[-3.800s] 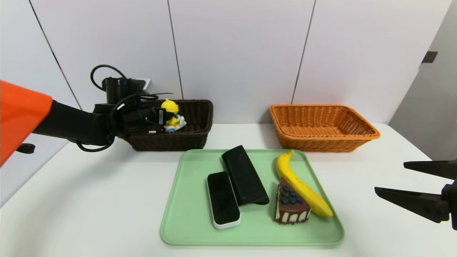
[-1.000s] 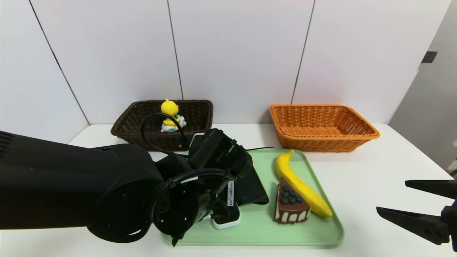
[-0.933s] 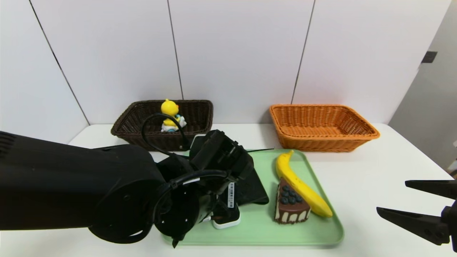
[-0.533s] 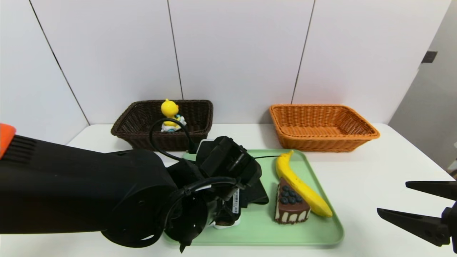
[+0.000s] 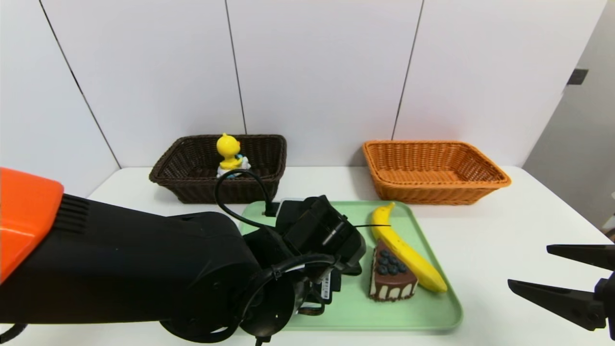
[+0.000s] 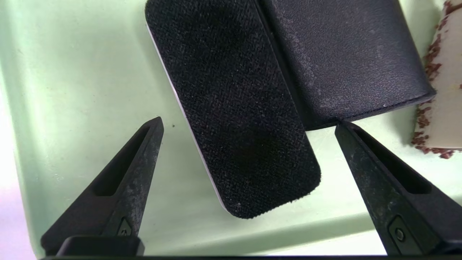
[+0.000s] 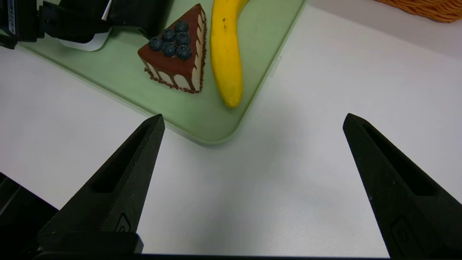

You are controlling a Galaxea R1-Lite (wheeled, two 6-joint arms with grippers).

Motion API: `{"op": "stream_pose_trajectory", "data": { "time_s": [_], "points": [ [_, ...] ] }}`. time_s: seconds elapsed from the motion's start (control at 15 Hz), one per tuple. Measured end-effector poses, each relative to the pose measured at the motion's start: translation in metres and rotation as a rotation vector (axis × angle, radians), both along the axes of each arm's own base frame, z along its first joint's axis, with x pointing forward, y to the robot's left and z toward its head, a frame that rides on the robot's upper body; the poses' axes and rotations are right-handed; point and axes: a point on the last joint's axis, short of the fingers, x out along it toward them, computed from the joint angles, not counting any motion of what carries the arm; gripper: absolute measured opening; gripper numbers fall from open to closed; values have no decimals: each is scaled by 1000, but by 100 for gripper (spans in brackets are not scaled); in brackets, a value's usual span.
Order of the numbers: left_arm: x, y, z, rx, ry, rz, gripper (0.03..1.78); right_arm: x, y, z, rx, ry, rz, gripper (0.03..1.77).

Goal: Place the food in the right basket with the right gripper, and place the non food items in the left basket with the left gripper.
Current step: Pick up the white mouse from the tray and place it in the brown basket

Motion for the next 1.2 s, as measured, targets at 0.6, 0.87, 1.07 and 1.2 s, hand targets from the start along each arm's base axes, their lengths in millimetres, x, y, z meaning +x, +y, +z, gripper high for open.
{"op": "stream_pose_trajectory", "data": {
  "time_s": [0.6,0.87,1.07,1.2],
  "points": [
    [0,0,-3,15,4,-4,169,0,0,0,1,-1,-4,171],
    [0,0,-7,34,14,1,169,-1,-1,-1,0,1,-4,171],
    [1,0,-8,44,4,12,169,-2,-1,-2,0,2,-4,171],
    [2,-1,-9,46,5,15,169,-3,-1,-2,0,1,-4,171]
  ]
}}
